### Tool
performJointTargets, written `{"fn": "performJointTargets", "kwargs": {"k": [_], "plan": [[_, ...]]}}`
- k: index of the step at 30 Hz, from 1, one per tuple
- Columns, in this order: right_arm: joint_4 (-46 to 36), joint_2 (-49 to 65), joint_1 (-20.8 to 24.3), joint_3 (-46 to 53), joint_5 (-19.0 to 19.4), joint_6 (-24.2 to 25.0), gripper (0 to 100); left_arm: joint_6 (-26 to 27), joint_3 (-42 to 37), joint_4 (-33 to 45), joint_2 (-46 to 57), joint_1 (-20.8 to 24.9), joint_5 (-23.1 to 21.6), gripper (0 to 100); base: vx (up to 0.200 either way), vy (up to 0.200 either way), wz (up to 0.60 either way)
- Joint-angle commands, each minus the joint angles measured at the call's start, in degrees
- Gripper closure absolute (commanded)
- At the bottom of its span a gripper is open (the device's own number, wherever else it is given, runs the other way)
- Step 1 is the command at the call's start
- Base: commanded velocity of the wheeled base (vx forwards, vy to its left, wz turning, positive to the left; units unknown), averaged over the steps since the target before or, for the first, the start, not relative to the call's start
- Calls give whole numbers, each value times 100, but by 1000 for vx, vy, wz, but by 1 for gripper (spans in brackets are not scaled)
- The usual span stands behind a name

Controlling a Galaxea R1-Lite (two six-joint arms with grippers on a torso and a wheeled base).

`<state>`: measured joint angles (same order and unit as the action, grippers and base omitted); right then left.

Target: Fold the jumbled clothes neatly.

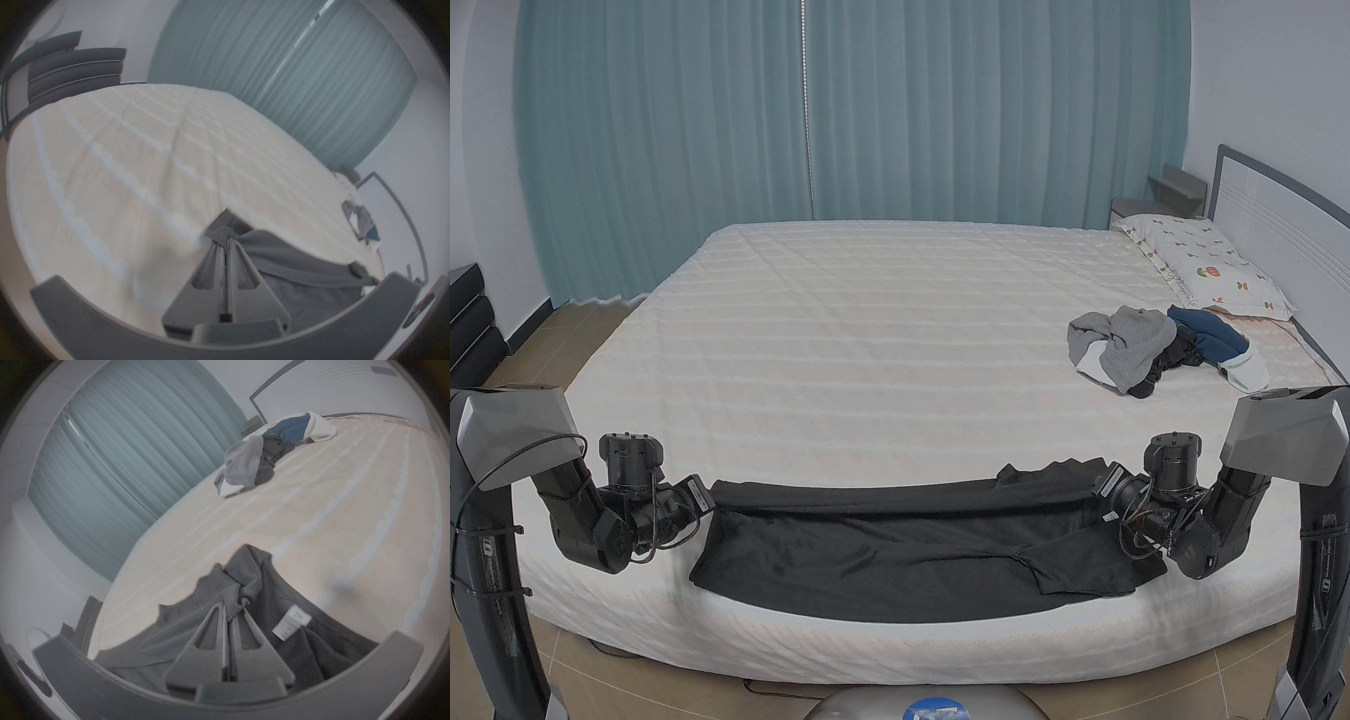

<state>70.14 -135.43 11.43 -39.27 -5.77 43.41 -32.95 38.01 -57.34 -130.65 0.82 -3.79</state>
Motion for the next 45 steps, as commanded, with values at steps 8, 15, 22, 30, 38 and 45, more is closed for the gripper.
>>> {"fn": "performJointTargets", "kwargs": {"k": [8,15,22,30,38,45], "plan": [[26,-494,61,367,14,-465,100,280,-171,224,-172,59,28,100,0,0,0],[34,-529,52,341,5,-439,100,280,-241,233,-137,77,19,0,0,0,0],[316,-98,-71,657,14,-404,0,272,-347,224,110,68,63,0,0,0,0],[333,394,-476,1132,137,-43,0,140,-277,233,461,-161,-8,0,0,0,0],[614,333,-1020,1316,1078,888,0,-845,435,241,145,-99,-34,0,0,0,0],[606,236,-1126,1290,1447,915,0,-871,1121,241,-514,-47,-113,0,0,0,0]]}}
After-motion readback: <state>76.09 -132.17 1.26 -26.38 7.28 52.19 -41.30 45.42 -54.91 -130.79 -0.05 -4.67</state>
